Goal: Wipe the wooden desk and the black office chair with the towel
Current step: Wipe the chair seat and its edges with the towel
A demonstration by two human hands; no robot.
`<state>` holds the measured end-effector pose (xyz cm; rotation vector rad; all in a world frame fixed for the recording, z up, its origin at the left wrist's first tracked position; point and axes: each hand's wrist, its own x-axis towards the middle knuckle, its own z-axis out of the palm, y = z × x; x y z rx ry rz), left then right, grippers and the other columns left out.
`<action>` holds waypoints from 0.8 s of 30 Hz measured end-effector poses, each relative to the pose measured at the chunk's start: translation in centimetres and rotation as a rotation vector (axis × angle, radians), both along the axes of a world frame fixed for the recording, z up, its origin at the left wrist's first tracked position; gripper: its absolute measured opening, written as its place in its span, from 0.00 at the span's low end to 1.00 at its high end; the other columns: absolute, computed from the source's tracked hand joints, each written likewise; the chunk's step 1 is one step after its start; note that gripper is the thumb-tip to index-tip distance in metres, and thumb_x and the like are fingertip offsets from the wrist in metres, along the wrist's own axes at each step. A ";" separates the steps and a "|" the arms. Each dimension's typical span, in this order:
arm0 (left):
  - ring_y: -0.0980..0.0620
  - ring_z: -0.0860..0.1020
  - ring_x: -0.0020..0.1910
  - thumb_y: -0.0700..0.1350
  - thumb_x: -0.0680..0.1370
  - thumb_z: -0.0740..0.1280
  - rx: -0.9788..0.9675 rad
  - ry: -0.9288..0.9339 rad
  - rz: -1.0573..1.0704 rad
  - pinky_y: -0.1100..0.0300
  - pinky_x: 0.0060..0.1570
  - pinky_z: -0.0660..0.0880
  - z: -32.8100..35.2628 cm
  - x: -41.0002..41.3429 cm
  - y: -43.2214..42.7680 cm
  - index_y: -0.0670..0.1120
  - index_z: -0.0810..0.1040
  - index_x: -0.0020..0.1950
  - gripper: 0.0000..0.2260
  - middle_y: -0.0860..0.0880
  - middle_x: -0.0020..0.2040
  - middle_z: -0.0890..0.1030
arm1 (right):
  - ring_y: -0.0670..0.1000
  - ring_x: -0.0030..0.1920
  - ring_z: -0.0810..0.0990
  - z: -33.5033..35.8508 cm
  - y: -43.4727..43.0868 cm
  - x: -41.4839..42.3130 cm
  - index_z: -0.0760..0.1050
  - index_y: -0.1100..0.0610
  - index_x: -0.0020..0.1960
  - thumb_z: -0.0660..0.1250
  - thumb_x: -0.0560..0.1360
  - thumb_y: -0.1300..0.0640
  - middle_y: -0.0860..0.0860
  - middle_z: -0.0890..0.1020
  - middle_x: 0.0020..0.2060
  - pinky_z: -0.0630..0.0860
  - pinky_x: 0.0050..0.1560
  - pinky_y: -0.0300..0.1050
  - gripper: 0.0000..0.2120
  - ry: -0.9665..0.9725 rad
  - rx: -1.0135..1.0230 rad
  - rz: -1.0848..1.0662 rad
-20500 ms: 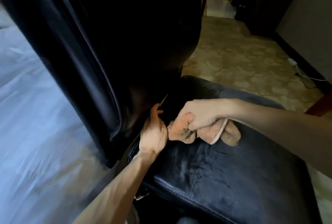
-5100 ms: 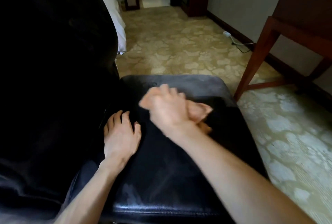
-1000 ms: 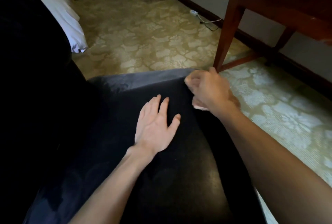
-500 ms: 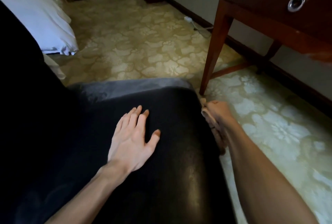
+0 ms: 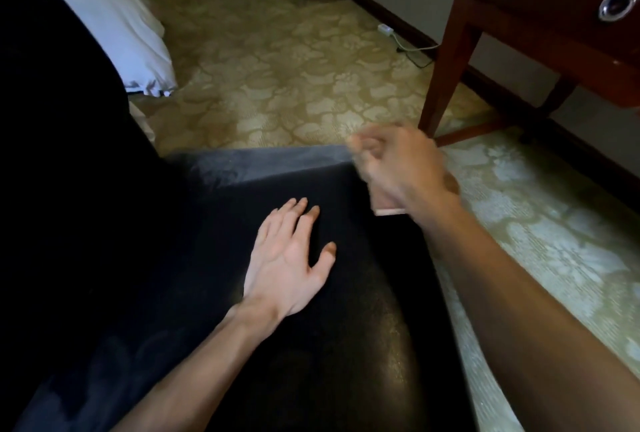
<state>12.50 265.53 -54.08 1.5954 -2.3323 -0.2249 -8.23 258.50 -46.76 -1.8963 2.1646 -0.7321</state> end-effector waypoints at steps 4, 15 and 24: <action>0.46 0.79 0.63 0.57 0.77 0.62 -0.112 0.078 0.109 0.55 0.67 0.71 1.2 1.2 0.5 0.44 0.85 0.56 0.20 0.47 0.55 0.84 | 0.56 0.55 0.81 2.7 -0.4 11.1 0.80 0.42 0.62 0.66 0.78 0.44 0.49 0.77 0.59 0.76 0.53 0.48 0.14 0.123 -0.070 0.313; 0.42 0.64 0.76 0.67 0.80 0.56 0.057 -0.147 0.471 0.47 0.75 0.63 0.8 15.9 -0.8 0.46 0.70 0.78 0.34 0.44 0.77 0.70 | 0.62 0.58 0.77 -0.6 0.5 14.3 0.77 0.54 0.65 0.77 0.69 0.44 0.58 0.74 0.60 0.74 0.57 0.58 0.28 0.605 0.082 0.349; 0.42 0.64 0.75 0.68 0.76 0.50 0.024 -0.130 0.468 0.46 0.73 0.62 0.6 15.3 -0.6 0.46 0.69 0.77 0.37 0.45 0.76 0.69 | 0.61 0.57 0.78 0.9 -2.1 8.5 0.79 0.52 0.60 0.67 0.77 0.49 0.57 0.74 0.58 0.74 0.54 0.56 0.14 0.719 0.252 0.033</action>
